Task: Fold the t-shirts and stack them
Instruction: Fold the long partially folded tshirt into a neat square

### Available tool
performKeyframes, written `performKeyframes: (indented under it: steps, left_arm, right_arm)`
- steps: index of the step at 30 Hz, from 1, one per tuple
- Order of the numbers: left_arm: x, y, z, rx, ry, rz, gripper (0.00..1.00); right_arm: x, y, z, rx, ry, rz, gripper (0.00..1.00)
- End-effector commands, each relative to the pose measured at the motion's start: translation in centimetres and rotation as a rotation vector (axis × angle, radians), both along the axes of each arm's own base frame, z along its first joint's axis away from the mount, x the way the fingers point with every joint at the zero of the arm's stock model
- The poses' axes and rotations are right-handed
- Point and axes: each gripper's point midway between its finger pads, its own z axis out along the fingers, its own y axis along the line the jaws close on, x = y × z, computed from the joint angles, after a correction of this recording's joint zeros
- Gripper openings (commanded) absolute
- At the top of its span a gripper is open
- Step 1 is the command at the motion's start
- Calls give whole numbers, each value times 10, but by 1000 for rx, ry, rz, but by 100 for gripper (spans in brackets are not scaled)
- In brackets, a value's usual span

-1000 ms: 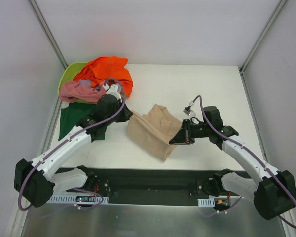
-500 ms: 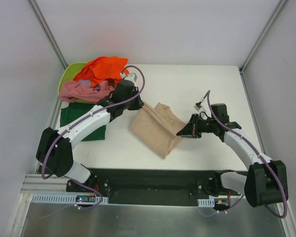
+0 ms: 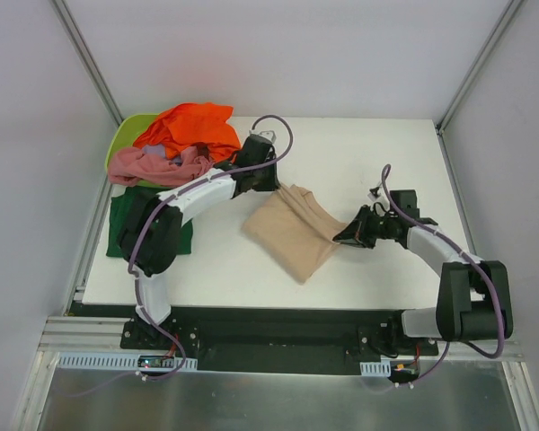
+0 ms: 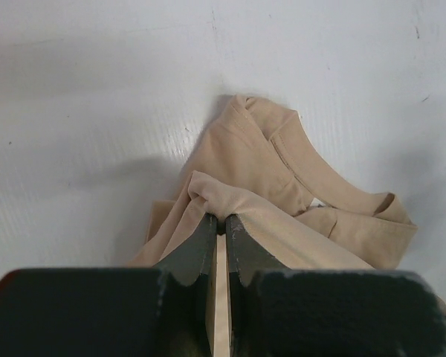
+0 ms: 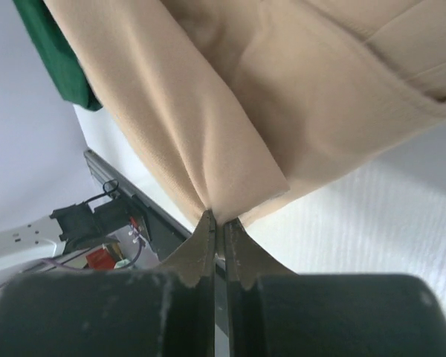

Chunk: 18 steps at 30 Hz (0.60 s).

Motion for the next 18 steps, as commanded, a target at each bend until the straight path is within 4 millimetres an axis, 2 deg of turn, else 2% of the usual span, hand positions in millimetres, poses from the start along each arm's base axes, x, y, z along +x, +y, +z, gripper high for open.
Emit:
performKeyframes:
  steps: [1,8,12,13,14,15,16,17,18]
  left_arm:
    - [52,7,18,25,-133,69,0]
    - [64,-5,-13,35,-71,43,0]
    - [68,-8,-24,32,-45,27,0]
    - [67,-12,-24,23,-39,4,12]
    - [66,-15,-22,14,-38,-19,35]
    - [65,-17,-18,7,-41,-31,64]
    - [64,-19,-13,-3,-46,-48,82]
    - [62,-22,-6,-17,-53,-63,97]
    - [59,-24,3,-36,-61,-82,99]
  right_arm:
    - [2,-15,-30,-82,83,-63,1]
    - [11,-21,-40,-103,92,-112,1]
    - [13,-23,-43,-100,111,-120,1]
    - [15,-26,-46,-116,116,-134,3]
    - [15,-29,-45,-134,114,-136,9]
    - [16,-32,-43,-151,105,-146,22]
    - [18,-36,-39,-177,85,-155,50]
    - [20,-39,-31,-197,59,-160,60]
    - [22,-45,-25,-229,29,-178,66]
